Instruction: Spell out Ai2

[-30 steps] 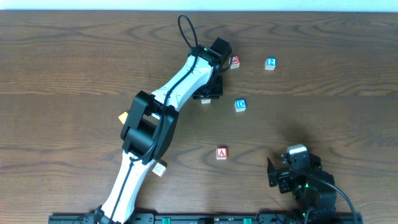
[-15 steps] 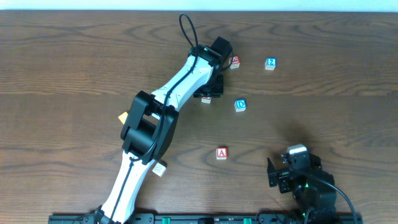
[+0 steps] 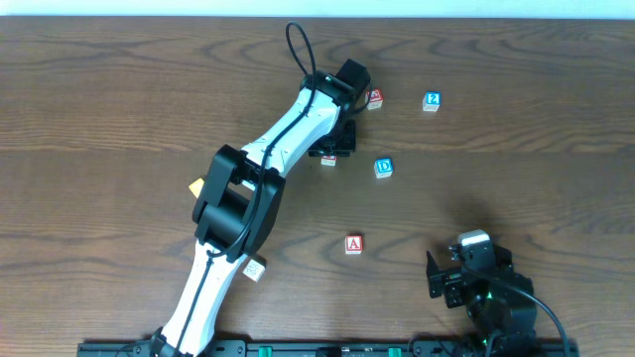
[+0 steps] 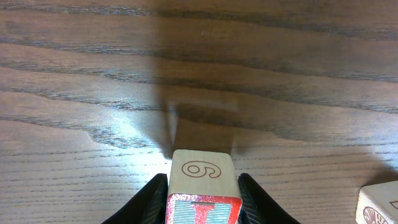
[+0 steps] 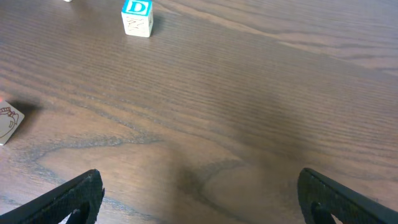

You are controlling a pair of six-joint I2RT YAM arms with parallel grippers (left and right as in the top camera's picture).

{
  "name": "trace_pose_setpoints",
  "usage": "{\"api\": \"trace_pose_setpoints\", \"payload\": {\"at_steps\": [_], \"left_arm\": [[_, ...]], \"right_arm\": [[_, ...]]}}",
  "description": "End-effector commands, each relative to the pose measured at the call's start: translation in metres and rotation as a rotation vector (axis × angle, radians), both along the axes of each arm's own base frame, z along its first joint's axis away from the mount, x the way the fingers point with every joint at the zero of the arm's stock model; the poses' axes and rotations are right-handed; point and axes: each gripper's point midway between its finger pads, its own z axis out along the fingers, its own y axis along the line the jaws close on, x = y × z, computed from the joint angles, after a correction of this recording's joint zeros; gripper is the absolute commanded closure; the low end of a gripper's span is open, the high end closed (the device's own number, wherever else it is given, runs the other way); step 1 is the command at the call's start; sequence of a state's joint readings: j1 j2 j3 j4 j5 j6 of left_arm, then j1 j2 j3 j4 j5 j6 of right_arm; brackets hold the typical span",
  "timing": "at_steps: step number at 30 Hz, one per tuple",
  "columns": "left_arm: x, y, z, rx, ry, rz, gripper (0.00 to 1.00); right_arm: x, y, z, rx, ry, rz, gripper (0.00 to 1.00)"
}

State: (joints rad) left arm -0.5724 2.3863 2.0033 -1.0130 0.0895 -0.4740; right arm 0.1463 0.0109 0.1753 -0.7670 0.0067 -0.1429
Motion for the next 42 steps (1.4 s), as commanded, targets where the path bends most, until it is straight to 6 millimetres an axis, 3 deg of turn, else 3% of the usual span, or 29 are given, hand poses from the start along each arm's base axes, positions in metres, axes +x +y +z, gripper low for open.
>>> {"api": "trace_pose_setpoints", "payload": {"at_steps": [1,13,16,21,27,35,42], "left_arm": [[0.004,0.003,-0.003,0.021,-0.008,0.01,0.64],[0.004,0.008,-0.003,0.042,-0.009,0.063,0.64],[0.004,0.008,-0.003,0.042,-0.01,0.063,0.55],[0.005,0.008,-0.003,0.041,-0.012,0.063,0.5],[0.017,0.01,-0.001,0.045,-0.058,0.042,0.5],[0.057,0.026,0.031,0.005,-0.15,0.061,0.49],[0.079,0.057,0.082,0.051,-0.218,0.087,0.51]], "right_arm": [[-0.001,0.003,-0.003,-0.005,0.004,0.021,0.01],[-0.001,0.003,-0.003,-0.005,0.004,0.021,0.01],[-0.001,0.003,-0.003,-0.005,0.004,0.021,0.01],[-0.001,0.003,-0.003,-0.005,0.004,0.021,0.01],[-0.001,0.003,-0.003,-0.005,0.004,0.021,0.01],[-0.001,0.003,-0.003,-0.005,0.004,0.021,0.01],[-0.001,0.003,-0.003,-0.005,0.004,0.021,0.01]]}}
